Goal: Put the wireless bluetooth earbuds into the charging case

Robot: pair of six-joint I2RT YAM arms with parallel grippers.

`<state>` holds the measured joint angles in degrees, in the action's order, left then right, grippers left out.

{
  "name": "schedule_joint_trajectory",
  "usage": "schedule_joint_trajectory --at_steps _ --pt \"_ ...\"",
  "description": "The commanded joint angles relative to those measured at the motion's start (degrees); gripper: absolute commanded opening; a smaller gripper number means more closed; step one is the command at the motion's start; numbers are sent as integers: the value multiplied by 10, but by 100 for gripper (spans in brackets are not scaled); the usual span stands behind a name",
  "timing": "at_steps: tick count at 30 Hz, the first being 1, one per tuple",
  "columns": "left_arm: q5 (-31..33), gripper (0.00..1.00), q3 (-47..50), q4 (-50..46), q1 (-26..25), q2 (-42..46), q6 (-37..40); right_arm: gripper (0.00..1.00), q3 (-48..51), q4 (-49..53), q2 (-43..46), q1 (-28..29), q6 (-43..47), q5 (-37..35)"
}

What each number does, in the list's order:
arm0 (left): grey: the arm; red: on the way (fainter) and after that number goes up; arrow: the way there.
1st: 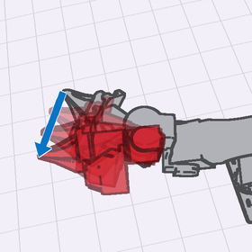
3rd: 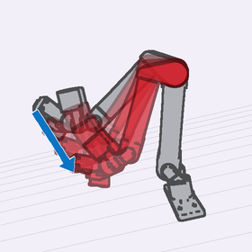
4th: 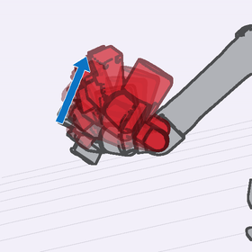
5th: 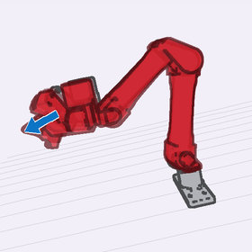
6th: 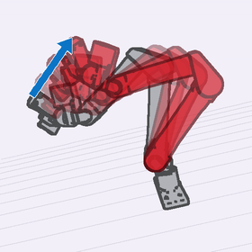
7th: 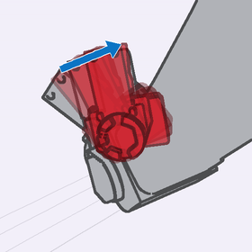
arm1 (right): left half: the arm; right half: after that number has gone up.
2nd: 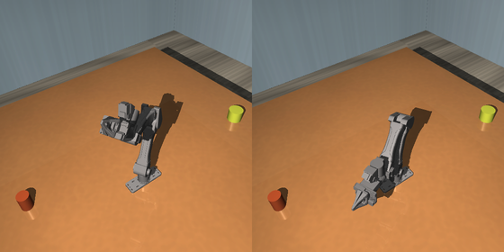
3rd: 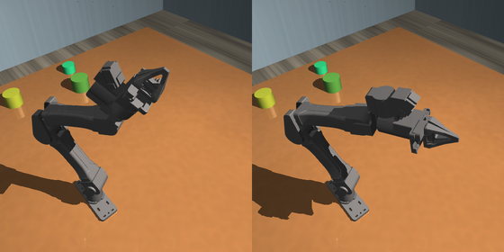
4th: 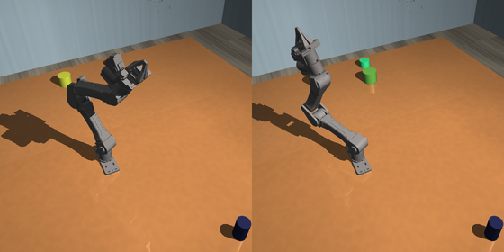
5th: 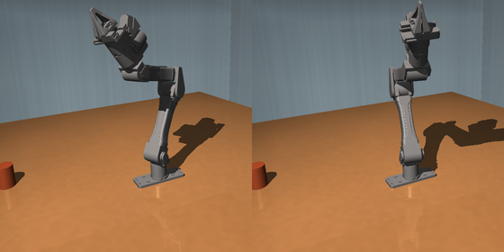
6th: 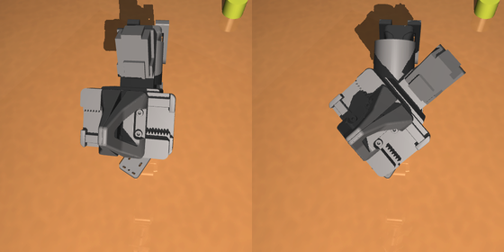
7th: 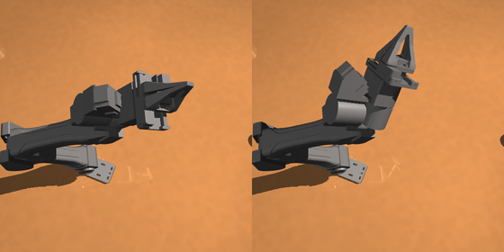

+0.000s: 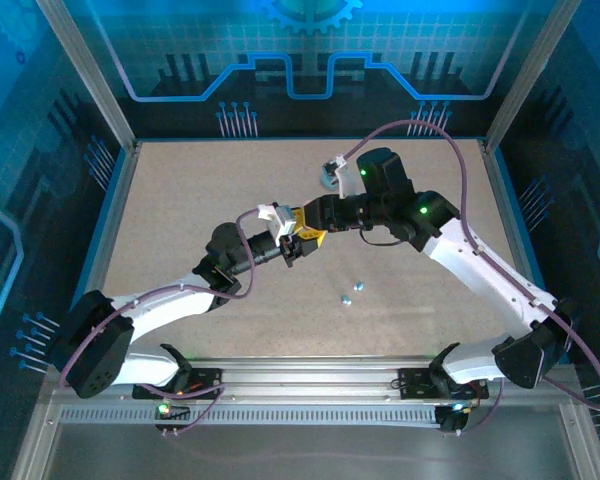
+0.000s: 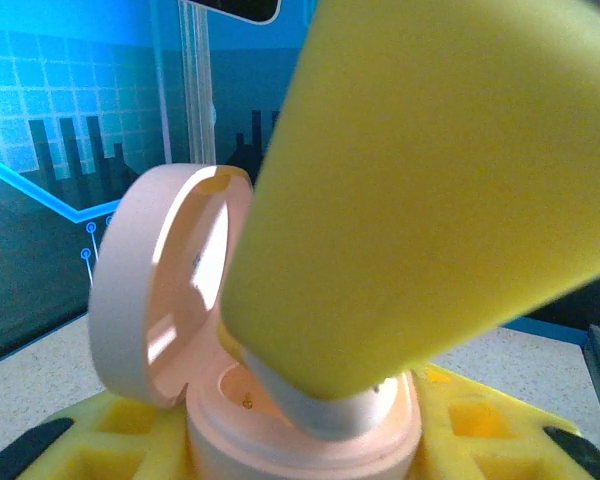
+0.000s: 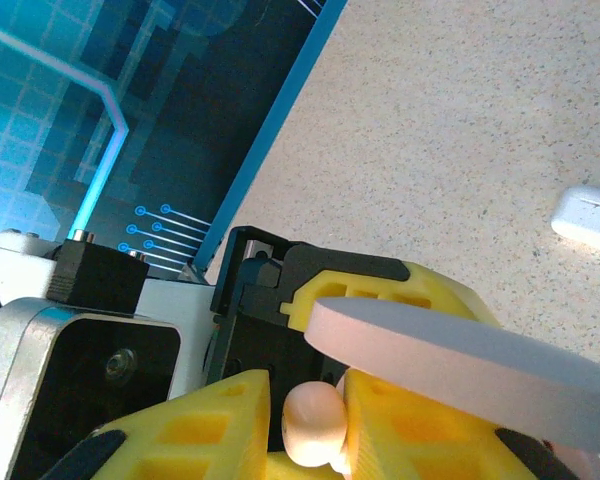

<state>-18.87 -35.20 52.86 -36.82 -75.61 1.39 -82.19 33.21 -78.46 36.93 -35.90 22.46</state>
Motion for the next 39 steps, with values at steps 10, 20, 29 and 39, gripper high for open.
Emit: schedule_joint_trajectory --at_steps 10,20,29,39 --pt "-6 32 -12 50 -5 3 -7 29 -31 50 -10 10 20 -62" --pt "-4 32 -14 46 -5 3 -5 35 -43 61 -3 13 14 -74" --pt "2 32 -11 44 -5 1 -1 35 -47 60 15 13 12 -65" --pt "3 32 -9 41 -5 4 8 34 -29 22 62 13 30 -58"
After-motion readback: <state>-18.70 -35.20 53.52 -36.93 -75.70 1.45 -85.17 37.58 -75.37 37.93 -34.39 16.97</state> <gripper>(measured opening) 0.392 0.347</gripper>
